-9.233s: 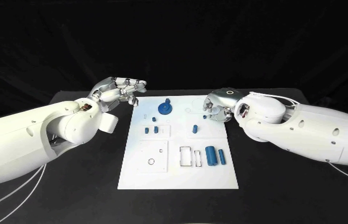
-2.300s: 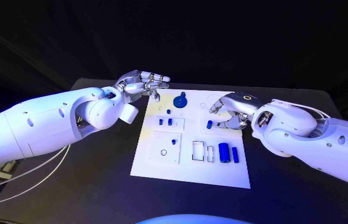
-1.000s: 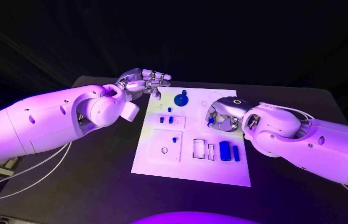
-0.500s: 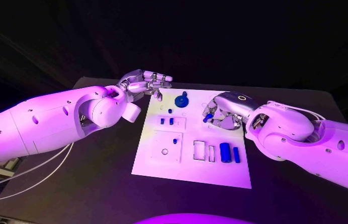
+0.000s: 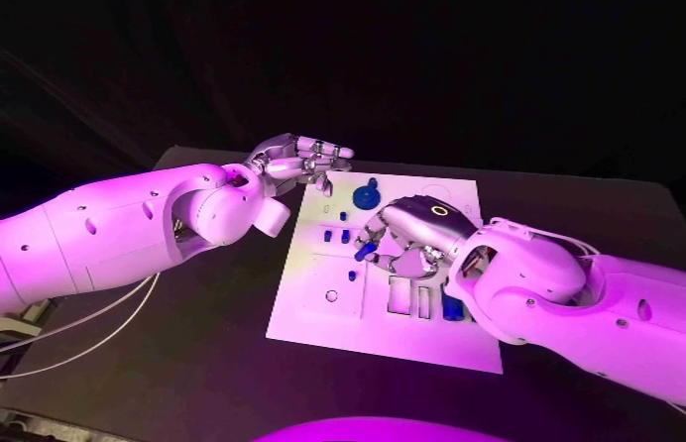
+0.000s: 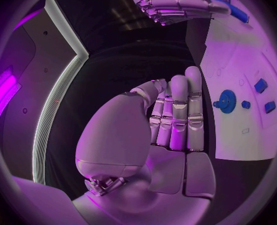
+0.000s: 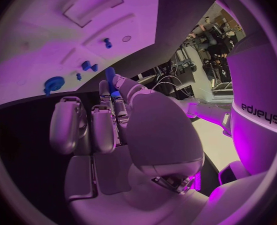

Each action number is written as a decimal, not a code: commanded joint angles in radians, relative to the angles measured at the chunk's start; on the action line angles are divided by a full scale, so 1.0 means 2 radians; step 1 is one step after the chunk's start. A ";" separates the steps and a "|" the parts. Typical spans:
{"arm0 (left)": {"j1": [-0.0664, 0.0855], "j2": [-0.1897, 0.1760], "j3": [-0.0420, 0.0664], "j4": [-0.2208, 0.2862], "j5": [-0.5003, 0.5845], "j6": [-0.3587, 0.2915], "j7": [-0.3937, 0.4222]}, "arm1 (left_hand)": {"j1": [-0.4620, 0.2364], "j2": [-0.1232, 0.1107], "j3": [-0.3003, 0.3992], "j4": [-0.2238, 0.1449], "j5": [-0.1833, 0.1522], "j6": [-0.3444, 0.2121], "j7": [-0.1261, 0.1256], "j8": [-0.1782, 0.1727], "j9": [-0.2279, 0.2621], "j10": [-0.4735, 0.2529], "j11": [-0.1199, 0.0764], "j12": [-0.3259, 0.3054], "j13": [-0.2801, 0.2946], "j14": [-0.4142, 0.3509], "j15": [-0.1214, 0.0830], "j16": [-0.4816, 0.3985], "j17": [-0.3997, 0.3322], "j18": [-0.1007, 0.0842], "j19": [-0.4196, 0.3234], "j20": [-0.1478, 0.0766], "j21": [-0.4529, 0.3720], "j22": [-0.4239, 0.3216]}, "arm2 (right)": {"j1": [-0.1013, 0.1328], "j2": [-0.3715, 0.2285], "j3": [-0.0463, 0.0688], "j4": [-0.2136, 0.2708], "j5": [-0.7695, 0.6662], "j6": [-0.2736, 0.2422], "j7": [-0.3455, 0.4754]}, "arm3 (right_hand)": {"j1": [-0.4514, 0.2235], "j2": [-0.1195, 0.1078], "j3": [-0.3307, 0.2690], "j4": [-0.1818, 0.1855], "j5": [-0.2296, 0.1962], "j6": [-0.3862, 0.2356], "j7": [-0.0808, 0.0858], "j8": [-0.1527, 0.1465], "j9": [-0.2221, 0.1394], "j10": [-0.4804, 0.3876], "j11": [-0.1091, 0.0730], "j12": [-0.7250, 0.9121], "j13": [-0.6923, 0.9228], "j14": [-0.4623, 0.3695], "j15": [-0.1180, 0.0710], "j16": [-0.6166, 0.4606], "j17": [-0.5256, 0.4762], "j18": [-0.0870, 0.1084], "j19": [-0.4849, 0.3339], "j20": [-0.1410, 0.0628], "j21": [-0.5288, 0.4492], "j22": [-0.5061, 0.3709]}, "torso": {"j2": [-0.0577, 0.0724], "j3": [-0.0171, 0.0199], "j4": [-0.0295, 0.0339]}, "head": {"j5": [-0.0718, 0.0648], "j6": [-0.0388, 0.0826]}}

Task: Assemble the parts on the task board

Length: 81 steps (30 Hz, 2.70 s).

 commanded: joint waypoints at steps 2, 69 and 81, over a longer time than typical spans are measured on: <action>0.000 0.003 0.000 0.000 -0.001 0.011 0.002 | -0.003 0.001 0.004 -0.002 0.000 -0.005 0.000 0.003 -0.001 -0.003 0.000 0.002 0.000 -0.003 0.001 -0.003 -0.001 0.003 -0.001 0.001 -0.003 -0.001 | -0.015 0.024 -0.003 -0.013 0.002 -0.005 0.017 | 0.003 0.000 0.003 0.000 0.004 0.000 0.003 0.003 0.001 0.016 -0.015 -0.002 0.000 0.025 -0.002 0.002 0.000 -0.004 0.005 -0.003 0.001 0.005 | 0.000 -0.0008 0.0010 | 0.005 -0.002; 0.000 0.004 0.000 0.001 -0.001 0.014 -0.004 | -0.005 0.001 0.006 -0.003 0.000 -0.005 0.001 0.004 -0.001 -0.004 0.000 0.004 0.000 -0.003 0.001 -0.003 -0.002 0.003 -0.001 0.001 -0.003 -0.001 | -0.056 0.088 -0.011 -0.073 -0.052 0.027 -0.025 | -0.055 -0.038 -0.018 0.016 -0.004 -0.061 0.021 -0.030 -0.015 -0.066 0.010 -0.044 -0.012 0.005 0.019 -0.037 -0.045 0.012 -0.026 0.015 -0.092 -0.053 | 0.001 0.0001 0.0006 | 0.015 -0.010; 0.000 0.002 0.000 0.000 -0.001 0.014 -0.006 | -0.005 0.001 0.006 -0.003 0.000 -0.005 0.001 0.004 -0.001 -0.004 0.000 0.004 0.000 -0.003 0.001 -0.003 -0.002 0.003 -0.001 0.001 -0.003 -0.001 | -0.052 0.025 -0.005 -0.012 -0.035 -0.064 -0.020 | -0.046 -0.042 -0.046 0.013 -0.007 -0.113 0.011 -0.030 -0.030 -0.110 0.015 -0.026 -0.011 -0.023 0.023 -0.084 -0.100 0.026 -0.057 0.020 -0.182 -0.110 | 0.000 -0.0005 -0.0005 | 0.006 -0.005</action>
